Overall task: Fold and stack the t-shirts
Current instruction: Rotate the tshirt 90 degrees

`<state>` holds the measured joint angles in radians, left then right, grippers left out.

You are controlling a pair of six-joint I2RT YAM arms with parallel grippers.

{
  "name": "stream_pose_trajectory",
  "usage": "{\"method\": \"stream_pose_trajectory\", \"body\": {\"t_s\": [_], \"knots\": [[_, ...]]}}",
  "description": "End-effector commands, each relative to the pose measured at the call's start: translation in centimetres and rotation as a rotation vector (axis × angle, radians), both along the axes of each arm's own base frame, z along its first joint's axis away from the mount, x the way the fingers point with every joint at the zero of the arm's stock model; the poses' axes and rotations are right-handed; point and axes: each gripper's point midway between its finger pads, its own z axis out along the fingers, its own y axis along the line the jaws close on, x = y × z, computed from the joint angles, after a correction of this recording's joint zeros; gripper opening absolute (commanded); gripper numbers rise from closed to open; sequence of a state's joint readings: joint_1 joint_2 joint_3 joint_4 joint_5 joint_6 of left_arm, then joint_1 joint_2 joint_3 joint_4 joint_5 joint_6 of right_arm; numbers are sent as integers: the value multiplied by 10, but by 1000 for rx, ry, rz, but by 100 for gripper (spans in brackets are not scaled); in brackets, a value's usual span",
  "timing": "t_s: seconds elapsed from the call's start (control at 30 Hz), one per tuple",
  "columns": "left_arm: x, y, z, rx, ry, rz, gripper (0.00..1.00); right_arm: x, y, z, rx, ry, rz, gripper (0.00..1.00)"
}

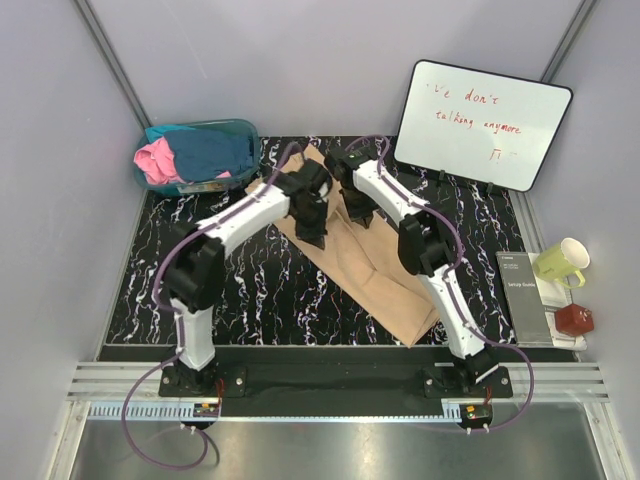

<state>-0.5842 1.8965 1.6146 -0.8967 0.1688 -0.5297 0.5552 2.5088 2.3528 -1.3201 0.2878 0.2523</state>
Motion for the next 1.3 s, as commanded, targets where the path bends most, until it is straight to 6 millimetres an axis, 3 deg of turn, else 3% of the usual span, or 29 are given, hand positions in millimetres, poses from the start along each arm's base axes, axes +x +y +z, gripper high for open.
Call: {"method": "stream_pose_trajectory", "body": {"t_s": [0.0,0.17,0.3,0.4,0.53,0.67,0.8,0.83,0.9,0.93,0.97,1.03,1.13,1.27], "knots": [[-16,-46,-25,-55,74,-71,0,27,-2,2,-4,-65,-2,0],[-30,-65,-57,-78,189,-78,0,24,-21,-16,-74,-34,-26,0],[-33,-63,-83,-47,244,-71,0,17,-37,-24,-119,5,-32,0],[-36,-41,-94,30,284,-33,0,10,-48,-26,-129,30,-45,0],[-39,6,-98,115,324,58,0,-3,-55,-29,-138,68,-48,0],[-17,59,-90,159,288,161,0,-25,-54,-31,-103,134,-46,0],[11,93,-82,204,258,195,0,-40,-47,-26,-51,162,-42,0],[29,91,-71,194,215,192,0,-44,-42,-26,-21,178,-37,0],[39,91,-74,215,228,147,0,-47,-33,-22,17,177,-26,0],[58,81,-60,182,178,132,0,-48,-26,-21,38,180,-14,0],[60,71,-60,154,181,88,0,-47,-22,-18,56,173,-11,0],[71,60,-43,133,134,64,0,-41,-17,-12,70,149,-13,0],[65,45,-25,104,97,30,0,-24,-14,12,82,67,-15,0],[31,12,-10,61,87,-57,0,13,-15,51,123,-75,-36,0]]}}
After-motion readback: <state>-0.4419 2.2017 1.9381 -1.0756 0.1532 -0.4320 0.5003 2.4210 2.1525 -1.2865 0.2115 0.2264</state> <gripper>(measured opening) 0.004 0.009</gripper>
